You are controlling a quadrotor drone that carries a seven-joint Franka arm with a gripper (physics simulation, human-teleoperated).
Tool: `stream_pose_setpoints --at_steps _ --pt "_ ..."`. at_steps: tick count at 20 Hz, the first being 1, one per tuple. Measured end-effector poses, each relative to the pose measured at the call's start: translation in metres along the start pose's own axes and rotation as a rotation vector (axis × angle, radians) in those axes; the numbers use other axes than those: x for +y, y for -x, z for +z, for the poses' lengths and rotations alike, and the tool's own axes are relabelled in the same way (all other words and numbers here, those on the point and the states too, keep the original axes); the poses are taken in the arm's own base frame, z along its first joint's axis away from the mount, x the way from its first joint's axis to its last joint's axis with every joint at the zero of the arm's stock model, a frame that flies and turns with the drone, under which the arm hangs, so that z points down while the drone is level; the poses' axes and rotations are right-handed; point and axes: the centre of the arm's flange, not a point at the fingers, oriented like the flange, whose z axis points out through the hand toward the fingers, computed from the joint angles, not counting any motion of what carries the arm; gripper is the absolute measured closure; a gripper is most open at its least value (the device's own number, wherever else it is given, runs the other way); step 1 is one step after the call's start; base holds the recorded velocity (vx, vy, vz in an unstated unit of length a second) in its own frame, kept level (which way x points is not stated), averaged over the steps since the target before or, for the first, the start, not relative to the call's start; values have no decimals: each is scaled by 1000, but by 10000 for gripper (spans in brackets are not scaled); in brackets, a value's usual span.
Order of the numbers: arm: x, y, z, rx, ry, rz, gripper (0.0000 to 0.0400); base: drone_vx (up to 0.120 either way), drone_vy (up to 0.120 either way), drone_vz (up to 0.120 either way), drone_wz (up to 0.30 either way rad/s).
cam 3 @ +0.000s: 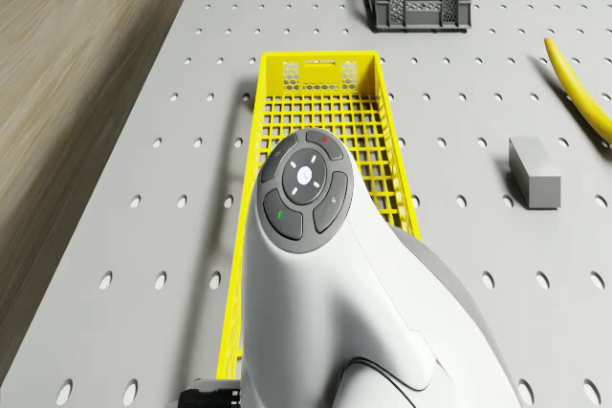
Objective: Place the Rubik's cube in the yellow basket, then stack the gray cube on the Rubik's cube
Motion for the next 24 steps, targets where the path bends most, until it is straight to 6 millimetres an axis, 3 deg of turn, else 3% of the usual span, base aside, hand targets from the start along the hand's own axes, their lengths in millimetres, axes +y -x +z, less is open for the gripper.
stream_pose_setpoints --at_steps 24 --pt "0 0 0 0 0 0 75 120 0 -3 0"
